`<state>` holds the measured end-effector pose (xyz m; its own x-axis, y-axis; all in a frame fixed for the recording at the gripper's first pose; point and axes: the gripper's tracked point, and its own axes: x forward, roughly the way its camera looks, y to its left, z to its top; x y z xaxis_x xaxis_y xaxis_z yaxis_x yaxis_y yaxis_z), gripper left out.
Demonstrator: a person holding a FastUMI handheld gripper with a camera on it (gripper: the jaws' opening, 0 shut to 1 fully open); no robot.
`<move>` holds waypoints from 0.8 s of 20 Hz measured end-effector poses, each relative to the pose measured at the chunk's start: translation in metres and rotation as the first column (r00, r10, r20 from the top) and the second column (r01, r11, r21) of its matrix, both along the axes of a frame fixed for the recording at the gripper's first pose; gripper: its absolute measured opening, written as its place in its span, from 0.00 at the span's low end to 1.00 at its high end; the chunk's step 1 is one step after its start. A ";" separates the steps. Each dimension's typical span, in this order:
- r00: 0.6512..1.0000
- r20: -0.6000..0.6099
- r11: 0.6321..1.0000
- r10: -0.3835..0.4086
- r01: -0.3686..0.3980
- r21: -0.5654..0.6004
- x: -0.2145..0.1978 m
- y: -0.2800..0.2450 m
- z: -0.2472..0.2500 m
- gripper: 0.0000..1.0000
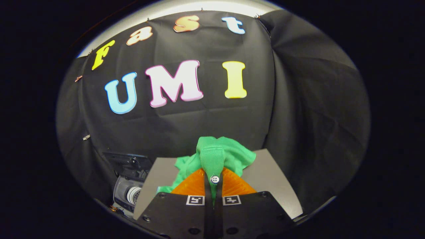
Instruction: Put the clothes into the washing machine and then close the washing machine lid.
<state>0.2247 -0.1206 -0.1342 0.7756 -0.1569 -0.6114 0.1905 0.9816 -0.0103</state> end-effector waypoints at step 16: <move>0.929 0.242 0.951 0.279 -0.301 0.062 0.024 0.191 0.109 0.05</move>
